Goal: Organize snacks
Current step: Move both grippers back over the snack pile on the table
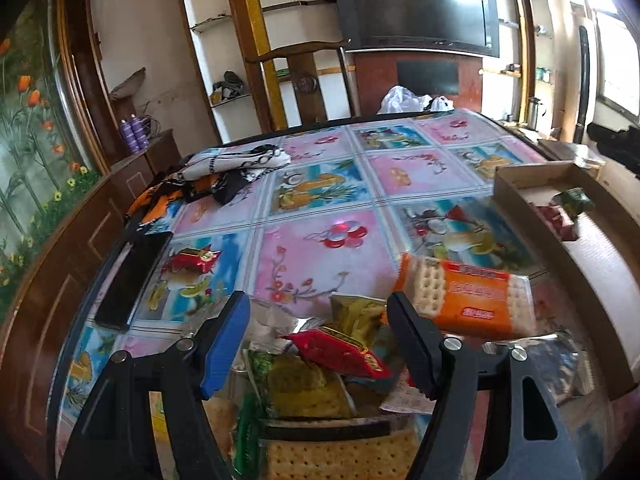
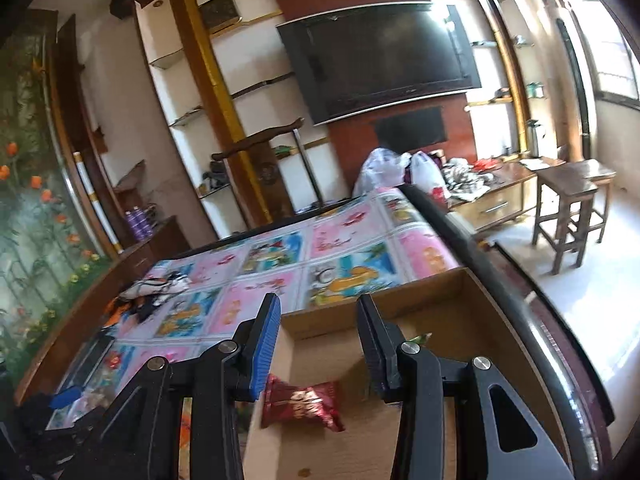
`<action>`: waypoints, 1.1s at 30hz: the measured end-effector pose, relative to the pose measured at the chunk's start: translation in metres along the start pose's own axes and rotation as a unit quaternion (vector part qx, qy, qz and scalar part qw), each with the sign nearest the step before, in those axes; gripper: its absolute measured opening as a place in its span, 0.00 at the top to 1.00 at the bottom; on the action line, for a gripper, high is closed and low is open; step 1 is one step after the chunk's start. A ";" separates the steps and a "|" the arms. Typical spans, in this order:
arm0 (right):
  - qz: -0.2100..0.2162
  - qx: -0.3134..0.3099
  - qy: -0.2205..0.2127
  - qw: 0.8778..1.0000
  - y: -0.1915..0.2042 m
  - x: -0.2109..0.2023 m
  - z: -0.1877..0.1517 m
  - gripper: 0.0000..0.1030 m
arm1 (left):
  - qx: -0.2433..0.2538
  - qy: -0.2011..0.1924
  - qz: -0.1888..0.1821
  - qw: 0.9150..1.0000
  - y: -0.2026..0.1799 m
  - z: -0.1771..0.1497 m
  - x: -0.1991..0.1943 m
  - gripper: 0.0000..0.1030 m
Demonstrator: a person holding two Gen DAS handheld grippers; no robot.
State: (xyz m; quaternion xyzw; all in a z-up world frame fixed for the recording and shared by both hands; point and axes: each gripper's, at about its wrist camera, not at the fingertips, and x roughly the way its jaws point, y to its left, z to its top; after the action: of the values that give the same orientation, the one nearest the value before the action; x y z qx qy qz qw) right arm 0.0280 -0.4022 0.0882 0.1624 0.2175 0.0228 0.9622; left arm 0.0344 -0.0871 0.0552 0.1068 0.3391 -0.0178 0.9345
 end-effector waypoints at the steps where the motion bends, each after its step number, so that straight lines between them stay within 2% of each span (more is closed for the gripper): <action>1: 0.012 0.001 0.004 1.000 0.002 0.001 -0.001 0.59 | 0.001 -0.004 0.009 1.000 0.000 -0.001 -0.001 0.32; 5: 0.084 0.015 0.021 0.996 0.013 -0.001 -0.005 0.58 | 0.001 -0.014 0.031 0.999 0.003 0.000 -0.002 0.32; 7: 0.120 0.010 0.032 0.992 0.024 -0.003 -0.007 0.51 | -0.007 -0.009 0.037 0.999 0.007 0.000 0.001 0.32; 11: 0.187 -0.054 0.070 0.978 0.069 -0.002 -0.022 0.47 | -0.012 -0.004 0.048 0.999 0.013 0.002 0.006 0.32; 13: 0.198 -0.084 0.083 0.973 0.089 -0.002 -0.031 0.47 | -0.010 -0.001 0.053 0.999 0.013 0.002 0.009 0.32; 17: 0.233 -0.132 0.117 0.956 0.118 -0.001 -0.049 0.46 | -0.008 0.002 0.053 0.999 0.013 0.001 0.012 0.32; 20: 0.266 -0.150 0.181 0.935 0.129 0.008 -0.064 0.46 | -0.009 0.002 0.059 0.998 0.014 0.001 0.012 0.32; 24: 0.267 -0.161 0.258 0.915 0.135 0.026 -0.086 0.46 | -0.011 0.005 0.062 0.998 0.016 0.001 0.014 0.32; 26: 0.257 -0.165 0.278 0.911 0.137 0.029 -0.094 0.46 | -0.010 0.005 0.062 0.998 0.017 0.001 0.014 0.32; 33: 0.225 -0.155 0.313 0.910 0.131 0.043 -0.101 0.46 | -0.010 0.006 0.063 0.998 0.017 0.002 0.015 0.32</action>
State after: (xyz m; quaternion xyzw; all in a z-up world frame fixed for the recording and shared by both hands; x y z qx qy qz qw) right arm 0.0271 -0.2433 0.0265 0.0405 0.4587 0.3217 0.8273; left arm 0.0491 -0.0707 0.0498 0.1185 0.3376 0.0453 0.9327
